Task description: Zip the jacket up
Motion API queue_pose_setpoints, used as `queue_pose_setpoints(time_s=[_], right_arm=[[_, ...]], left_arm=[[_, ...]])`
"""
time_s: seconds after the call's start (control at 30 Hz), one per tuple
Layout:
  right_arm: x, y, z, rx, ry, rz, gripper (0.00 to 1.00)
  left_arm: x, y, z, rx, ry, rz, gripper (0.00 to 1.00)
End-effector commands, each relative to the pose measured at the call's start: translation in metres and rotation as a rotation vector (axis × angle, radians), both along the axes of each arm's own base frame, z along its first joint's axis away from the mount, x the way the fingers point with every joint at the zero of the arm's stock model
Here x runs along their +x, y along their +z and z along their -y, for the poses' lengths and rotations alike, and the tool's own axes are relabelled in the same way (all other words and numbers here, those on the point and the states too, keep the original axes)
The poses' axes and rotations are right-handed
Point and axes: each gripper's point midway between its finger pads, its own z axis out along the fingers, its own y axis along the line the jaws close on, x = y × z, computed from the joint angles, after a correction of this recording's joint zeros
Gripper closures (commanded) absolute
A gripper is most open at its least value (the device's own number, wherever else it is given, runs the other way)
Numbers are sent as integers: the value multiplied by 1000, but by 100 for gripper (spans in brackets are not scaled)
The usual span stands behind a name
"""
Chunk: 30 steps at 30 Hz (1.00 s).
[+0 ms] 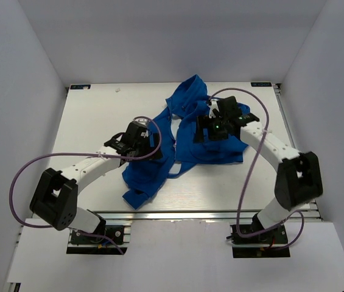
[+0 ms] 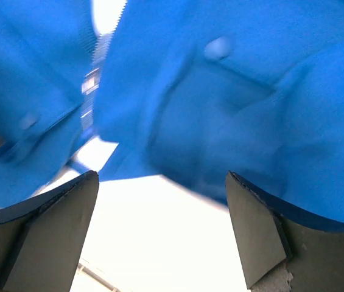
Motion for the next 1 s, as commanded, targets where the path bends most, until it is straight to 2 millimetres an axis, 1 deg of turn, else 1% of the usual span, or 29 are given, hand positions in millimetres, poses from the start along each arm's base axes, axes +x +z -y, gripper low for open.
queue_pose_setpoints(time_s=[0.0,0.03,0.07,0.1,0.13,0.17,0.2,0.23,0.27,0.3,0.33,0.37,0.43,0.47,0.53,0.6,0.73,0.8,0.9,0.93,0.97], right_arm=[[-12,32,-22,64,44,132,11],[-24,24,-30,36,55,119,11],[-29,22,-35,30,56,114,11],[-38,18,-49,22,86,114,11],[-36,15,-51,0,59,120,11],[-35,11,-62,-25,48,126,11],[-36,1,-62,-54,32,105,11],[-27,7,-66,-70,-5,124,12],[-24,-6,-69,-107,-17,102,14],[-20,-9,-72,-142,-33,112,15],[-13,-4,-77,-151,-57,120,15],[-11,-18,-79,-184,-62,102,16],[-9,-24,-84,-214,-63,107,16],[-9,-33,-87,-227,-57,93,16],[-9,-37,-89,-235,-72,86,16],[-6,-33,-89,-220,-89,101,15],[1,-8,-89,-177,-118,166,12],[7,-3,-88,-159,-152,178,11],[17,-4,-80,-160,-236,160,12],[19,-9,-78,-169,-252,145,14],[24,-10,-75,-168,-272,135,17]], left_arm=[[-13,5,-2,-35,-6,13,2],[-18,-4,-5,-31,3,-8,2],[-21,-8,-6,-30,7,-20,2],[-24,-12,-7,-27,16,-33,2],[-26,-16,-8,-31,30,-49,2],[-29,-22,-10,-25,47,-70,2],[-30,-24,-11,-23,55,-78,2],[-31,-26,-12,-21,64,-87,2],[-34,-28,-14,-19,71,-92,2],[-34,-29,-15,-19,89,-95,2],[-35,-28,-16,-22,95,-97,2],[-35,-25,-17,-29,98,-87,2],[-37,-24,-20,-29,114,-82,2],[-37,-21,-21,-31,119,-76,2],[-36,-13,-22,-40,128,-49,2],[-34,-2,-22,-53,130,-21,2],[-31,8,-21,-65,122,5,2],[-31,9,-21,-67,119,9,2],[-30,10,-20,-68,115,12,2],[-30,10,-20,-70,115,11,2],[-30,11,-19,-73,112,13,2]])
